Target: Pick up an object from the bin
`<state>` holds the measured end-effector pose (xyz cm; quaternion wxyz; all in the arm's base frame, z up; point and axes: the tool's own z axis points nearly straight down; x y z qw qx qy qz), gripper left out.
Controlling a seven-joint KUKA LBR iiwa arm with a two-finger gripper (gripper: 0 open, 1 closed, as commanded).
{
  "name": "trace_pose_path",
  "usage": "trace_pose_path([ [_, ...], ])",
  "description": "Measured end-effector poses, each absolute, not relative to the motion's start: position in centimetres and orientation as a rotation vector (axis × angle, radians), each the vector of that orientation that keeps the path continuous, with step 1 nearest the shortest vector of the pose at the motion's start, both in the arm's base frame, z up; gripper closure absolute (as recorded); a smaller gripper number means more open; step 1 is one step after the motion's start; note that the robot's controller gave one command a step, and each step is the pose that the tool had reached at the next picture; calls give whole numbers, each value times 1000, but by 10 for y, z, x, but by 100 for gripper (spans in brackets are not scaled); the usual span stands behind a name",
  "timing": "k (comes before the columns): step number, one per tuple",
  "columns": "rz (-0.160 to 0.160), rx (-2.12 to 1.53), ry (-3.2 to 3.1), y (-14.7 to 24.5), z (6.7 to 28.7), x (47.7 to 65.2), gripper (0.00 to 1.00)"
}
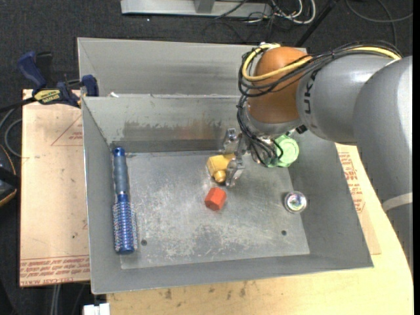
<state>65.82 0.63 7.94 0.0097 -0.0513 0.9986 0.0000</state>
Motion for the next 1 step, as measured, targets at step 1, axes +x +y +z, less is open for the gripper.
trace_pose_path([
  [1,0,-195,3123,3,246,640,100],
])
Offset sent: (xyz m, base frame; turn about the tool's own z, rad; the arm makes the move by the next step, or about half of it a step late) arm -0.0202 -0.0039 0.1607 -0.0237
